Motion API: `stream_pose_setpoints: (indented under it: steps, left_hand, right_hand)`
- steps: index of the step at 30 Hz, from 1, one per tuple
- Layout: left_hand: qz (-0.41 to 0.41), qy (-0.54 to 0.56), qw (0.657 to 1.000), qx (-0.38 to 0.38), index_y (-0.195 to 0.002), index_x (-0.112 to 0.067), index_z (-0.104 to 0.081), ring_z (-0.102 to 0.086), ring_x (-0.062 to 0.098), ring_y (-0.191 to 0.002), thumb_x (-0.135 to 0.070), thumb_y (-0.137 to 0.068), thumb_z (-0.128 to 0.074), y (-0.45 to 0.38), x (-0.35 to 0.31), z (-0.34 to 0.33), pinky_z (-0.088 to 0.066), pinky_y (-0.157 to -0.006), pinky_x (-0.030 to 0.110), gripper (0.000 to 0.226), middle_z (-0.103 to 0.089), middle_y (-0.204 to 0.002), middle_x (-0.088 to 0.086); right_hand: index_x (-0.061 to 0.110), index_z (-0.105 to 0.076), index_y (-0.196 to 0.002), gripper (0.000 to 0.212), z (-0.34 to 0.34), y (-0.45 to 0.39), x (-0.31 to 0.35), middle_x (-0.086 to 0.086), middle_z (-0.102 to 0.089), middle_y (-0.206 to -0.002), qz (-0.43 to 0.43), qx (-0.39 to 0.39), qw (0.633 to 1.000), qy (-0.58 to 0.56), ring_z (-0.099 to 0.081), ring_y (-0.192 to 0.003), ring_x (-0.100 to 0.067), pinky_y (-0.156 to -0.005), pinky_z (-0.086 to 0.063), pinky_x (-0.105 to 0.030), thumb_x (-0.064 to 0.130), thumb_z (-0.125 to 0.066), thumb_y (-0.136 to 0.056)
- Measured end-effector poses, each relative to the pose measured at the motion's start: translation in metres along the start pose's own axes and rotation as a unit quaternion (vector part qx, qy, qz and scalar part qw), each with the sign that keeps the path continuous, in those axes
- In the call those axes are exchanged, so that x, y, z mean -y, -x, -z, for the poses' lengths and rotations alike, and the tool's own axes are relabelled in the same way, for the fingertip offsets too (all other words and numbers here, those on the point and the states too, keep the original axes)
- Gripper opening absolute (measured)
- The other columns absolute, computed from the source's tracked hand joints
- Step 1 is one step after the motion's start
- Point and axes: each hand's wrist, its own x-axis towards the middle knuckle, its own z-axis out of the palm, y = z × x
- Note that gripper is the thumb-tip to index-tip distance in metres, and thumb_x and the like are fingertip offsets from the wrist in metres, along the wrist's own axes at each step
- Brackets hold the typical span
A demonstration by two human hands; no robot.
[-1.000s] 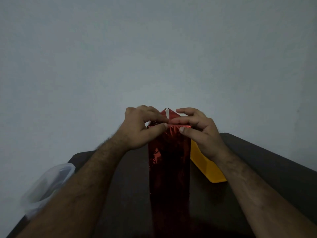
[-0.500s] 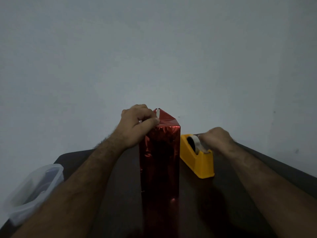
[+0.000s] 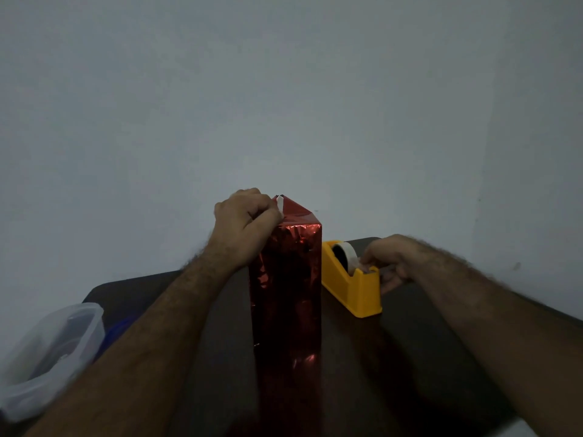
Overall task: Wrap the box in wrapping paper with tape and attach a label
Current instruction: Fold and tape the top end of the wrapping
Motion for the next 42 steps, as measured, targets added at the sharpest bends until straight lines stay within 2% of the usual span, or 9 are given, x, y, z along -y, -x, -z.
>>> stream_pose_setpoints:
  steps: [4, 8, 11, 14, 18, 25, 34, 38, 42]
  left_hand:
    - [0.012, 0.004, 1.0, 0.003, -0.069, -0.014, -0.071, -0.064, 0.019, -0.082, -0.038, -0.082, -0.058, 0.0, 0.002, -0.001, -0.051, -0.08, 0.051, 0.03, -0.064, -0.073, 0.0]
    - [0.02, 0.003, 1.0, 0.004, -0.074, -0.019, -0.071, -0.066, 0.019, -0.087, -0.037, -0.082, -0.058, 0.001, 0.006, -0.001, -0.05, -0.088, 0.056, 0.024, -0.067, -0.077, -0.003]
    - [0.027, -0.003, 1.0, 0.009, -0.076, -0.019, -0.074, -0.066, 0.018, -0.089, -0.037, -0.082, -0.057, 0.001, 0.007, -0.001, -0.05, -0.09, 0.055, 0.025, -0.068, -0.079, -0.002]
    - [0.036, -0.008, 0.999, 0.012, -0.079, -0.019, -0.077, -0.066, 0.018, -0.091, -0.038, -0.082, -0.057, 0.001, 0.007, -0.001, -0.05, -0.091, 0.053, 0.029, -0.068, -0.081, -0.003]
    - [0.039, -0.002, 0.999, 0.018, -0.082, -0.02, -0.08, -0.066, 0.017, -0.092, -0.038, -0.083, -0.057, 0.001, 0.007, 0.0, -0.052, -0.088, 0.051, 0.029, -0.069, -0.083, -0.004]
    - [0.046, 0.017, 0.999, 0.019, -0.083, -0.017, -0.081, -0.067, 0.019, -0.09, -0.037, -0.081, -0.06, 0.002, 0.005, 0.001, -0.055, -0.085, 0.05, 0.029, -0.07, -0.084, -0.002]
    - [0.062, 0.018, 0.998, 0.024, -0.086, -0.027, -0.081, -0.068, 0.017, -0.091, -0.039, -0.082, -0.06, 0.001, 0.007, 0.0, -0.054, -0.088, 0.054, 0.024, -0.07, -0.086, -0.006]
    - [0.071, 0.032, 0.997, 0.021, -0.082, -0.023, -0.081, -0.068, 0.019, -0.087, -0.036, -0.083, -0.061, 0.002, 0.003, -0.001, -0.056, -0.083, 0.052, 0.023, -0.068, -0.083, -0.003]
    - [0.063, 0.034, 0.997, 0.022, -0.085, -0.028, -0.079, -0.068, 0.019, -0.087, -0.038, -0.083, -0.061, 0.003, 0.002, -0.002, -0.055, -0.084, 0.052, 0.021, -0.069, -0.084, -0.004]
  right_hand:
    - [0.006, -0.06, -0.134, 0.035, 0.001, 0.001, -0.006, -0.013, -0.071, -0.121, 0.014, 0.001, 0.999, -0.032, -0.075, -0.093, -0.029, -0.063, -0.064, -0.054, 0.004, -0.064, -0.099]
    - [0.01, -0.064, -0.13, 0.031, -0.004, 0.005, -0.007, -0.007, -0.061, -0.134, 0.033, -0.009, 0.995, -0.095, -0.063, -0.121, -0.04, -0.08, -0.053, -0.079, 0.009, -0.065, -0.099]
    - [0.009, -0.067, -0.121, 0.025, -0.005, 0.005, -0.013, -0.01, -0.06, -0.133, 0.052, -0.019, 0.985, -0.162, -0.051, -0.13, -0.045, -0.086, -0.046, -0.085, 0.008, -0.065, -0.096]
    - [0.008, -0.07, -0.099, 0.011, -0.005, 0.005, -0.028, -0.008, -0.065, -0.115, 0.079, -0.036, 0.968, -0.235, -0.051, -0.126, -0.038, -0.085, -0.051, -0.079, 0.004, -0.069, -0.088]
    - [0.007, -0.072, -0.082, 0.011, -0.006, -0.002, -0.051, -0.014, -0.071, -0.116, 0.103, -0.031, 0.943, -0.316, -0.058, -0.127, -0.039, -0.076, -0.058, -0.07, 0.003, -0.074, -0.072]
    - [0.003, -0.075, -0.086, 0.011, -0.016, 0.012, -0.056, -0.006, -0.074, -0.112, 0.14, -0.031, 0.927, -0.346, -0.067, -0.11, -0.026, -0.094, -0.056, -0.066, -0.007, -0.075, -0.081]
    - [0.006, -0.071, -0.077, 0.011, -0.024, 0.011, -0.063, -0.005, -0.067, -0.077, 0.152, -0.031, 0.894, -0.42, -0.061, -0.076, -0.016, -0.071, -0.051, -0.037, -0.003, -0.071, -0.085]
    - [0.007, -0.075, -0.088, 0.002, -0.024, 0.019, -0.05, -0.001, -0.071, -0.082, 0.15, -0.011, 0.917, -0.37, -0.063, -0.083, -0.014, -0.074, -0.049, -0.03, 0.006, -0.075, -0.088]
    - [0.008, -0.075, -0.104, 0.015, -0.008, 0.033, -0.022, 0.006, -0.058, -0.088, 0.172, -0.081, 0.971, -0.148, -0.051, -0.087, -0.011, -0.083, -0.042, -0.029, 0.013, -0.078, -0.09]
